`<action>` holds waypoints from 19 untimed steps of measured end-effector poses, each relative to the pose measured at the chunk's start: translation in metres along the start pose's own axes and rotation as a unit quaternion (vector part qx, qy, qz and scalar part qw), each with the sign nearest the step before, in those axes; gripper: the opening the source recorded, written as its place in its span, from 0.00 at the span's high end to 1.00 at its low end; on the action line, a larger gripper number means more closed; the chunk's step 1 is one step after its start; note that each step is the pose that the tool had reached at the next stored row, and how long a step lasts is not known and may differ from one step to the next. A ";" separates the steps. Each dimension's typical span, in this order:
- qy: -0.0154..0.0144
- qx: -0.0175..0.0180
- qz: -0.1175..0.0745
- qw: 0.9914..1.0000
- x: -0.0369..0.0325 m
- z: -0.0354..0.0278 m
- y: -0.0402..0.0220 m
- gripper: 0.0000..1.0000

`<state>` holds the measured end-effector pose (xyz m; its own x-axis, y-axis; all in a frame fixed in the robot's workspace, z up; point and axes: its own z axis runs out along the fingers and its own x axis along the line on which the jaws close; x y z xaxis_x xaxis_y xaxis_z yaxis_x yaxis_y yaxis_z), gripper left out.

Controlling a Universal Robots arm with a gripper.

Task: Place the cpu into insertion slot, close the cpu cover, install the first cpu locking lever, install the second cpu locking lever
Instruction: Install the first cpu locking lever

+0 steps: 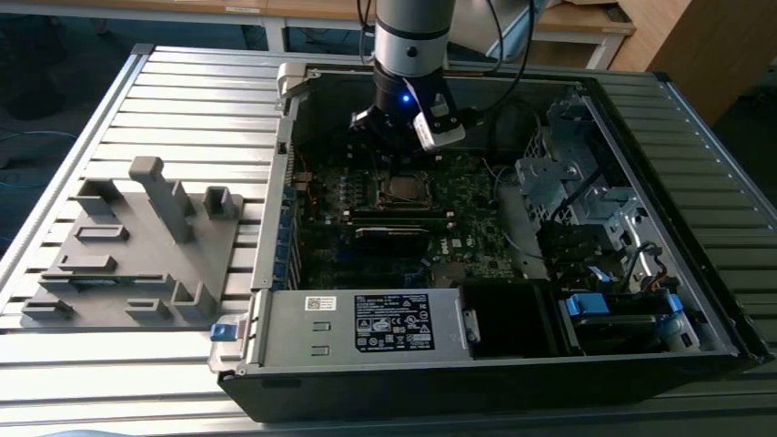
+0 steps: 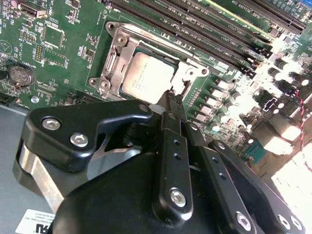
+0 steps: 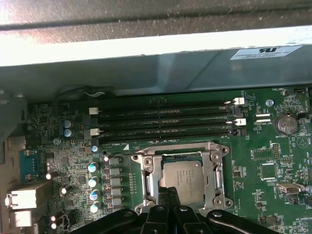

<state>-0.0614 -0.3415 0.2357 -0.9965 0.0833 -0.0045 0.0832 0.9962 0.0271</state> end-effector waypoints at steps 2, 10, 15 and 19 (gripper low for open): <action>0.000 0.000 0.000 1.000 0.0000 0.0000 0.0000 0.90; 0.000 0.000 0.000 1.000 0.0000 -0.0023 0.0001 0.90; 0.000 0.000 0.000 1.000 0.0000 -0.0033 0.0001 0.90; 0.000 0.000 0.000 1.000 0.0000 -0.0037 0.0001 0.90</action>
<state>-0.0614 -0.3415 0.2394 -0.9965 0.0833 -0.0045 0.0832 0.9962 0.0271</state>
